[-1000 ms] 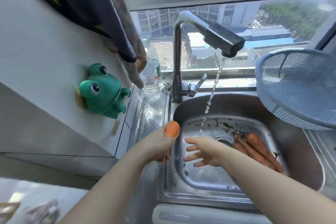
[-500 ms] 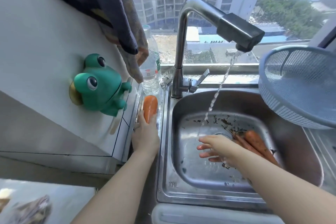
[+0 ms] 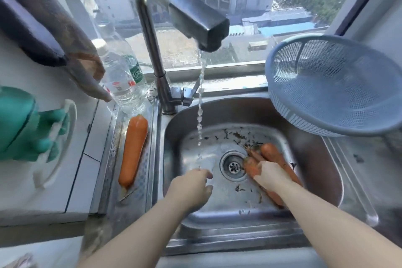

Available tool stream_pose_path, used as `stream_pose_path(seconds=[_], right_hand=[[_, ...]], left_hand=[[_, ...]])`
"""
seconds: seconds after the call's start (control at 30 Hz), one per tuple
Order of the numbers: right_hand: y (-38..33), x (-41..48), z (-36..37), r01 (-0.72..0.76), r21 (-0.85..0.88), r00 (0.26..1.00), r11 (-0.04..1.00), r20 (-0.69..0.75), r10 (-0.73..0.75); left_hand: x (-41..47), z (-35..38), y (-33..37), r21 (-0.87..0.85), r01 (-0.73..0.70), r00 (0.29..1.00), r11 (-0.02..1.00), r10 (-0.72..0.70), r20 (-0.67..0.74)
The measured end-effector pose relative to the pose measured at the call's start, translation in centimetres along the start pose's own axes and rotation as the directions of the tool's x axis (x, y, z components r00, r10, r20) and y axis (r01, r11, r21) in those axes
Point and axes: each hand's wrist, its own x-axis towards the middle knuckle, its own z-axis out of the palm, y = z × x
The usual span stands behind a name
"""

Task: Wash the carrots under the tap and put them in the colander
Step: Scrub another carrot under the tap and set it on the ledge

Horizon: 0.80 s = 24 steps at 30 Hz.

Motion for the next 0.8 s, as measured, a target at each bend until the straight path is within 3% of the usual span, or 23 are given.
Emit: stream_pose_path(seconds=[0.1,0.17,0.23,0.37,0.53,0.63,0.7,0.8], right_hand=[[0.6,2.0,0.9,0.134,-0.272,0.990,0.953,-0.002,-0.139],[0.1,2.9,1.4,0.095,-0.274,0.995,0.957,0.050,-0.085],[-0.2,3.8,1.8,0.059,-0.363,0.997,0.930,-0.023,-0.073],[-0.4,5.1,2.3,0.107,-0.530,0.985,0.841,-0.061,-0.164],[-1.0,5.0,3.1,0.206,-0.664,0.964,0.719,0.013,-0.265],[-1.2,4.9,4.0,0.211,-0.677,0.973,0.706,0.072,-0.221],[-1.5,4.8,4.0,0.223,-0.599,0.973,0.769,0.082,-0.218],[-3.2,4.0,2.5,0.258,-0.145,0.966,0.955,0.055,-0.253]], left_hand=[[0.9,-0.1,1.0,-0.008,-0.001,1.000,1.000,0.001,0.031],[1.3,-0.4,1.4,-0.031,0.013,1.000,0.999,-0.012,0.015],[1.5,-0.5,1.6,-0.048,0.030,0.999,0.998,-0.030,0.014],[1.6,-1.0,1.6,-0.048,0.044,0.999,0.998,-0.045,-0.005],[2.0,-1.2,1.3,-0.063,0.054,0.998,0.997,-0.055,-0.015],[1.7,-1.1,0.8,-0.065,0.059,0.998,0.996,-0.060,-0.005],[1.8,-1.0,0.2,-0.083,0.083,0.996,0.993,-0.083,-0.006],[1.8,-1.0,-0.7,-0.210,0.152,0.987,0.966,-0.158,-0.011]])
